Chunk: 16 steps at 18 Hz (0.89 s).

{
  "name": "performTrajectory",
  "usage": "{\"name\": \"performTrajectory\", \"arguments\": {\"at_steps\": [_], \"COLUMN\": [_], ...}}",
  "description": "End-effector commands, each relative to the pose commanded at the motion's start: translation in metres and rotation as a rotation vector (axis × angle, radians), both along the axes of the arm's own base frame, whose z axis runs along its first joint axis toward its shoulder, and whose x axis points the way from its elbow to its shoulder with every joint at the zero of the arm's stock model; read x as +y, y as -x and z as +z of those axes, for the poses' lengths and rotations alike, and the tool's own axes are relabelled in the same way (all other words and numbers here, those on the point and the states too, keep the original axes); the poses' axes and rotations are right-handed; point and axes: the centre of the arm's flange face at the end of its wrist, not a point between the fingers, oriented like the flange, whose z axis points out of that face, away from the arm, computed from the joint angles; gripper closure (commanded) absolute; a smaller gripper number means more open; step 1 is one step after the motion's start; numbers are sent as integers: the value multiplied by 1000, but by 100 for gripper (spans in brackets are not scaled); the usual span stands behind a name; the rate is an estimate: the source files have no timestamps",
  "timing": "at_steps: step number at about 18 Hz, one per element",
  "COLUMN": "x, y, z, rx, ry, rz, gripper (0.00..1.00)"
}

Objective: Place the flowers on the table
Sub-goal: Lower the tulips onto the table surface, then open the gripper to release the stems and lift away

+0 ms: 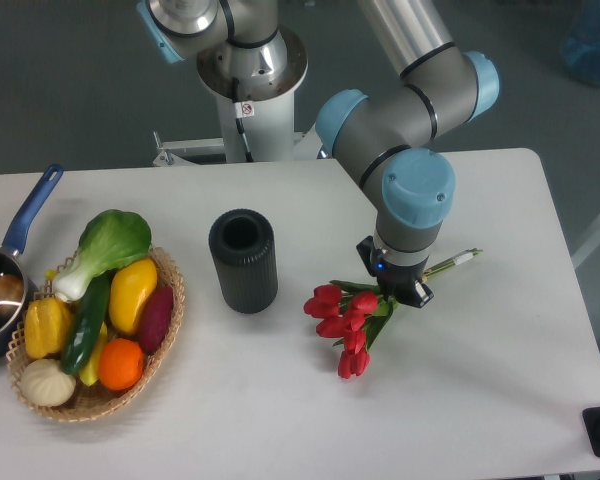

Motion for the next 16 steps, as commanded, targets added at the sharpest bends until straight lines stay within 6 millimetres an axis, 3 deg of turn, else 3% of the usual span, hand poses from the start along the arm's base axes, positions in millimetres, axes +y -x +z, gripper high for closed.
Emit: {"name": "performTrajectory", "arguments": {"at_steps": [1,3,6,9,13,16], "x": [-1,-7,-9,-23,-23,-27], "y": [1,5,4,9,14,19], "z": [4,9,37,67,76,66], "rx": [6,14,76,127,144,129], "ry": [-4,-15,-48,-89,-99,-92], "rz": [3,12,15,33,33,45], "gripper": [1,0,0,0,0,0]}}
